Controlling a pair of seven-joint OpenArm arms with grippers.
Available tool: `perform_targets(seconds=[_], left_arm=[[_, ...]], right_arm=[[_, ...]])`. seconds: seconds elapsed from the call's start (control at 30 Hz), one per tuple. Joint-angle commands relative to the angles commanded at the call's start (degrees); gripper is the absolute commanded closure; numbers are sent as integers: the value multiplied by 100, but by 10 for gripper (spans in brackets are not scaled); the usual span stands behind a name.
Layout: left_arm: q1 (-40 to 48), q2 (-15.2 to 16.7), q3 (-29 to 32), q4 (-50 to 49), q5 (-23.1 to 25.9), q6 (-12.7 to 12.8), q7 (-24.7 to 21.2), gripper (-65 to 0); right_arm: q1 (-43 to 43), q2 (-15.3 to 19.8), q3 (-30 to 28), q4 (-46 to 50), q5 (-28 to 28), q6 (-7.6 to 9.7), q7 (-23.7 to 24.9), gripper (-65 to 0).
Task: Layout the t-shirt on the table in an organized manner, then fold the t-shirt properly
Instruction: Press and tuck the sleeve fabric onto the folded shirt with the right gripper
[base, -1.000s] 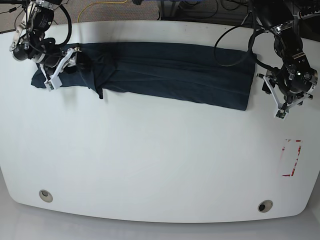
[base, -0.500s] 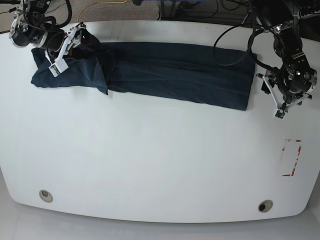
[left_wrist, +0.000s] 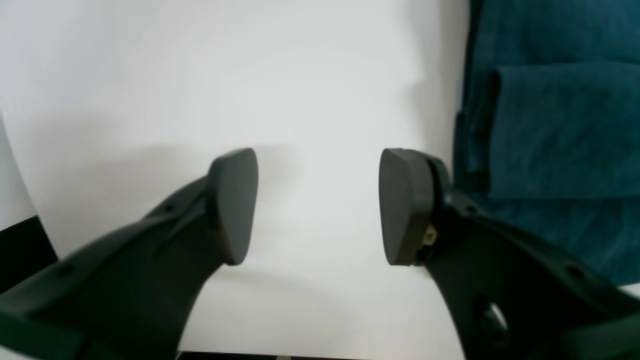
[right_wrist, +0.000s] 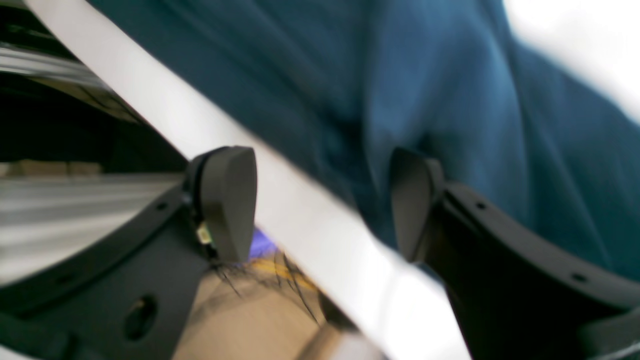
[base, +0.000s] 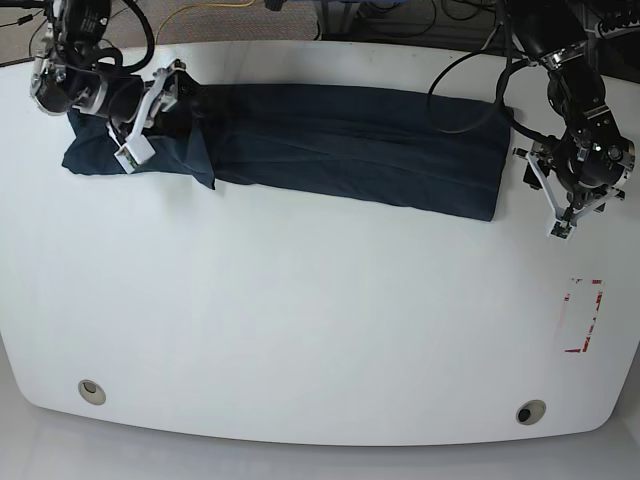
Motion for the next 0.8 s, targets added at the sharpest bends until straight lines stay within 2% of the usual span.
perform_targets(seconds=[0.1, 0.3, 0.43, 0.6, 0.8], left_arm=[[0, -9, 0, 0, 0, 0, 0, -356], [0, -18, 0, 0, 0, 0, 0, -356], [9, -18, 0, 0, -18, 0, 0, -356], [26, -18, 0, 0, -18, 0, 0, -356], [18, -18, 0, 0, -18, 0, 0, -356]], right_arm=[[149, -158, -176, -202, -35, 0, 9, -400], [396, -431, -360, -316, -466, 0, 9, -400], [404, -413, -334, -26, -360, 0, 9, -400], [378, -193, -316, 422, -167, 0, 9, -400], [202, -35, 149, 422, -290, 0, 9, -400]])
